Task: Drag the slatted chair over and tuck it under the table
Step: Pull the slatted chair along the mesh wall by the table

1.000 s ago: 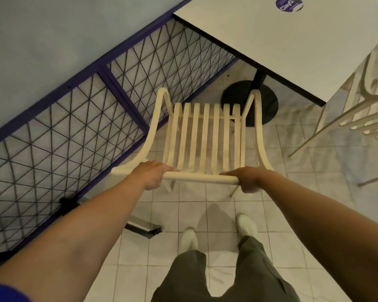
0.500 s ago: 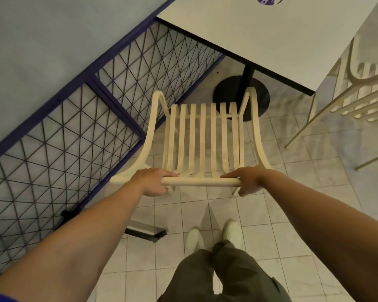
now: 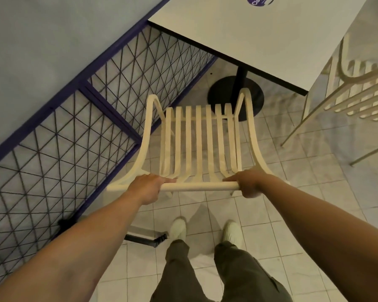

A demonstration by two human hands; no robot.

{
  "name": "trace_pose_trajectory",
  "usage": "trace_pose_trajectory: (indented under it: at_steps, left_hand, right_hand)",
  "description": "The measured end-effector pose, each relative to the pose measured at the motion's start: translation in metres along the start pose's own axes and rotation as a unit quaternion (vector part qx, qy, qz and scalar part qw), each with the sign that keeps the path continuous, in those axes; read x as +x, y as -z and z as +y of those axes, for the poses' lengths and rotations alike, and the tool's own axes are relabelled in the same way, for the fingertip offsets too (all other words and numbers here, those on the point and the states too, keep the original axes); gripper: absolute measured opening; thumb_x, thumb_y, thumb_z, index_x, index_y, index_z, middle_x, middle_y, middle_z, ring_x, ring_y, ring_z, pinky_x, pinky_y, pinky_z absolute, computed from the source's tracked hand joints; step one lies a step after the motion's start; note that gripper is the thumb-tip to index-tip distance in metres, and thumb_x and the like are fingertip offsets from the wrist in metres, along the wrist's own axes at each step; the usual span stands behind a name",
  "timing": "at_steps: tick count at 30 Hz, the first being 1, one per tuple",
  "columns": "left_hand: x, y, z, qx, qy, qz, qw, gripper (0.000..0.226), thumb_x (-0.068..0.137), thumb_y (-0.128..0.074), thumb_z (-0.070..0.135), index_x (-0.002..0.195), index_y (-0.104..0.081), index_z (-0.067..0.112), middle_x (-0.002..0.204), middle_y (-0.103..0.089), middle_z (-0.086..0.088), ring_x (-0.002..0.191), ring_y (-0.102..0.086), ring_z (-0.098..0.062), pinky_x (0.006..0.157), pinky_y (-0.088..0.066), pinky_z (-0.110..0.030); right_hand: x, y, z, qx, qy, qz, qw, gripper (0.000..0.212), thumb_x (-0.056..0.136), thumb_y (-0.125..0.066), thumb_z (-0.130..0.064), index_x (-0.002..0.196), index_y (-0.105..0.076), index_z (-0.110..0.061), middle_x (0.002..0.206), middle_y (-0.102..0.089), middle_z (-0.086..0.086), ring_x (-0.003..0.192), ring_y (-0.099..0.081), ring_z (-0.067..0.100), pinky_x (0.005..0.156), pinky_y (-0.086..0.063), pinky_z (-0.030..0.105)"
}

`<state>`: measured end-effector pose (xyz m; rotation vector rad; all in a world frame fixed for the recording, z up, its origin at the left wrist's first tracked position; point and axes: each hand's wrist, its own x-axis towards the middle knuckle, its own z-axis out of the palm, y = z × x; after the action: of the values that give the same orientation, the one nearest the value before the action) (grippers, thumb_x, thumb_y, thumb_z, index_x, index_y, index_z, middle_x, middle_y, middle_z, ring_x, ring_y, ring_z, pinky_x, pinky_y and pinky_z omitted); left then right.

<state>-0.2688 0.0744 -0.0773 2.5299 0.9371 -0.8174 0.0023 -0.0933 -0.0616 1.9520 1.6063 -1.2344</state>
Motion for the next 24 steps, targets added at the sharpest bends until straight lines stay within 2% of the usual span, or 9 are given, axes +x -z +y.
trace_pose_trajectory:
  at_steps: [3,5,8,11,14,17,20,24]
  left_hand:
    - [0.002,0.003,-0.008,0.012,-0.017,-0.005,1.000,0.074,0.096,-0.052,0.006,0.146,-0.035,0.058,0.112,-0.060,0.001,0.090,-0.059,-0.021,0.076,-0.046,-0.035]
    - [0.003,0.006,-0.017,0.022,-0.024,-0.008,0.999,0.074,0.097,-0.049,0.005,0.145,-0.035,0.059,0.113,-0.059,0.000,0.090,-0.058,-0.021,0.076,-0.045,-0.036]
    - [0.005,0.013,-0.034,0.029,-0.036,-0.016,0.999,0.074,0.097,-0.049,0.004,0.144,-0.036,0.059,0.116,-0.060,-0.001,0.091,-0.057,-0.022,0.075,-0.041,-0.035]
    - [0.011,0.021,-0.051,0.050,-0.056,-0.018,0.997,0.071,0.096,-0.051,0.006,0.143,-0.040,0.058,0.120,-0.061,0.000,0.097,-0.060,-0.024,0.076,-0.043,-0.036]
    - [0.016,0.031,-0.064,0.062,-0.068,-0.026,0.995,0.070,0.096,-0.050,0.005,0.142,-0.041,0.058,0.122,-0.060,0.001,0.095,-0.058,-0.023,0.074,-0.039,-0.034]
    - [0.020,0.042,-0.077,0.066,-0.080,-0.034,0.994,0.072,0.096,-0.048,0.003,0.141,-0.043,0.058,0.121,-0.059,0.001,0.088,-0.051,-0.019,0.073,-0.037,-0.033]
    - [0.028,0.053,-0.092,0.085,-0.092,-0.035,0.992,0.075,0.095,-0.047,0.001,0.142,-0.042,0.059,0.121,-0.060,0.001,0.090,-0.053,-0.020,0.072,-0.035,-0.033]
    - [0.039,0.064,-0.107,0.105,-0.106,-0.038,0.988,0.074,0.095,-0.048,0.002,0.141,-0.041,0.060,0.124,-0.060,0.002,0.092,-0.054,-0.019,0.073,-0.036,-0.032]
  right_hand:
    - [0.000,-0.001,-0.008,0.003,-0.013,0.013,1.000,0.068,0.090,-0.056,-0.001,0.146,-0.041,-0.038,0.101,-0.051,-0.007,0.090,-0.048,0.013,0.088,-0.040,0.031]
    - [0.001,-0.004,-0.017,0.008,-0.019,0.020,1.000,0.068,0.091,-0.056,-0.002,0.146,-0.041,-0.039,0.100,-0.049,-0.008,0.091,-0.049,0.013,0.090,-0.041,0.031]
    - [0.007,-0.012,-0.031,0.031,-0.028,0.024,0.999,0.067,0.089,-0.058,-0.003,0.144,-0.043,-0.039,0.101,-0.053,-0.007,0.092,-0.053,0.014,0.088,-0.043,0.032]
    - [0.012,-0.019,-0.045,0.061,-0.032,0.030,0.997,0.062,0.089,-0.058,-0.003,0.140,-0.047,-0.035,0.104,-0.056,-0.006,0.092,-0.053,0.015,0.086,-0.042,0.032]
    - [0.017,-0.022,-0.058,0.078,-0.044,0.042,0.995,0.060,0.089,-0.058,-0.004,0.139,-0.047,-0.034,0.103,-0.054,-0.007,0.094,-0.053,0.015,0.090,-0.045,0.034]
    - [0.024,-0.025,-0.070,0.097,-0.053,0.053,0.992,0.062,0.089,-0.059,-0.005,0.142,-0.046,-0.034,0.111,-0.058,-0.003,0.097,-0.055,0.017,0.092,-0.046,0.035]
    - [0.033,-0.026,-0.083,0.113,-0.061,0.062,0.990,0.064,0.089,-0.059,-0.005,0.143,-0.044,-0.034,0.118,-0.060,0.000,0.096,-0.054,0.017,0.088,-0.045,0.033]
    - [0.044,-0.025,-0.096,0.131,-0.073,0.071,0.986,0.063,0.088,-0.059,-0.005,0.143,-0.045,-0.033,0.120,-0.061,0.001,0.102,-0.057,0.020,0.093,-0.047,0.037]
